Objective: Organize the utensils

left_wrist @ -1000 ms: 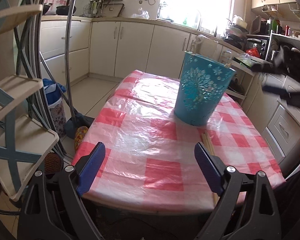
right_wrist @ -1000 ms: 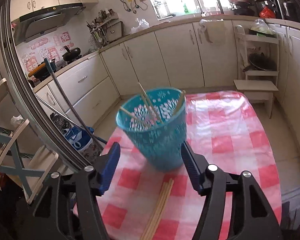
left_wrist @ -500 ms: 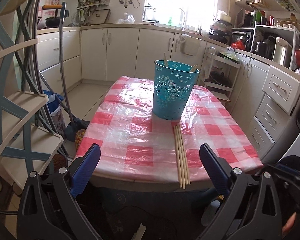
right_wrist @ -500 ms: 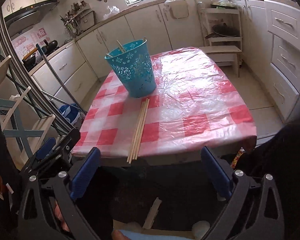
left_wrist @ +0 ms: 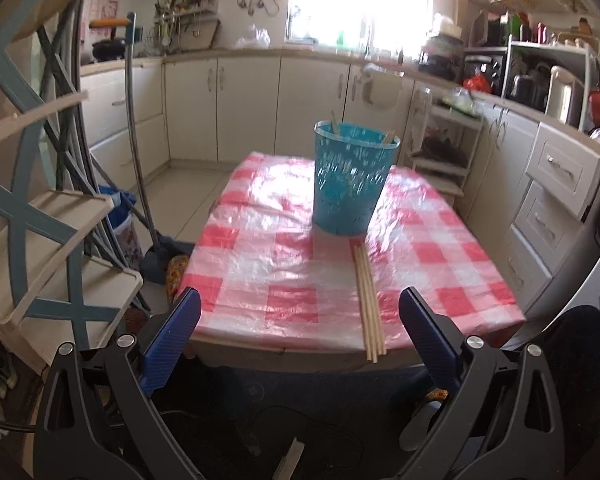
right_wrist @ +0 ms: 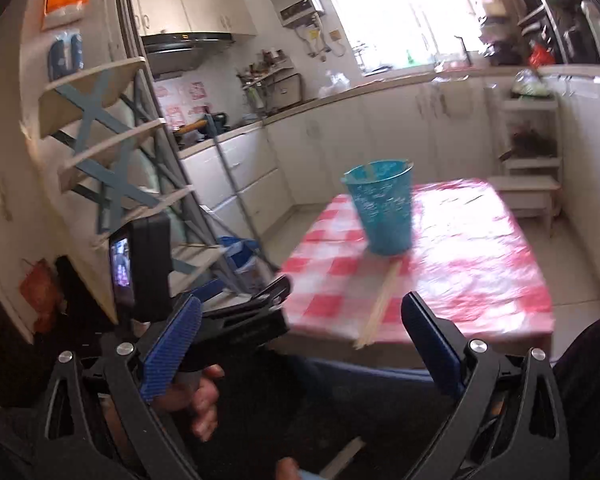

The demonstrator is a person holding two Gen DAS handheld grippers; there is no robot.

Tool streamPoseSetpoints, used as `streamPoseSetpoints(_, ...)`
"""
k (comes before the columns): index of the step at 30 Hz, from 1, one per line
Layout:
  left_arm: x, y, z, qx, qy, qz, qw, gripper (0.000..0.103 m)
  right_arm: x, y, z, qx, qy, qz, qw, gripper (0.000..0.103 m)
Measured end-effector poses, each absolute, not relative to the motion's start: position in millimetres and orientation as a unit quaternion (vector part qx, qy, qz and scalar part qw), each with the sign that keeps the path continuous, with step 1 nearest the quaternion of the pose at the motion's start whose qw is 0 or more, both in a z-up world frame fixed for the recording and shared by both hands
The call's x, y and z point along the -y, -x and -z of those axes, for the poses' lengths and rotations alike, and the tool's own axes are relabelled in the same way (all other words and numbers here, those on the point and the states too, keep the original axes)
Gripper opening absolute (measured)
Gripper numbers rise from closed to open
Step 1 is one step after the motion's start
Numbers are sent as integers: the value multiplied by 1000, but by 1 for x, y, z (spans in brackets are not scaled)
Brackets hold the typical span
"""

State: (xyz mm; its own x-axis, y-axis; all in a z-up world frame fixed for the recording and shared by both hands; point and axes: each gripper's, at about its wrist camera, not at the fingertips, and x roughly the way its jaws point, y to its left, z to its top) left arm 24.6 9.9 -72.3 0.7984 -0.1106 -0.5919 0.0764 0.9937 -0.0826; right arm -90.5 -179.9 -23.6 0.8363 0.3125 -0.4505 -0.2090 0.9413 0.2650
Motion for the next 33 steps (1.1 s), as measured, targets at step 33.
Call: streamPoseSetpoints(33,67,-195,181,-443,-49,11,895,95,260,-12,169,-437,-214,-53,872,96)
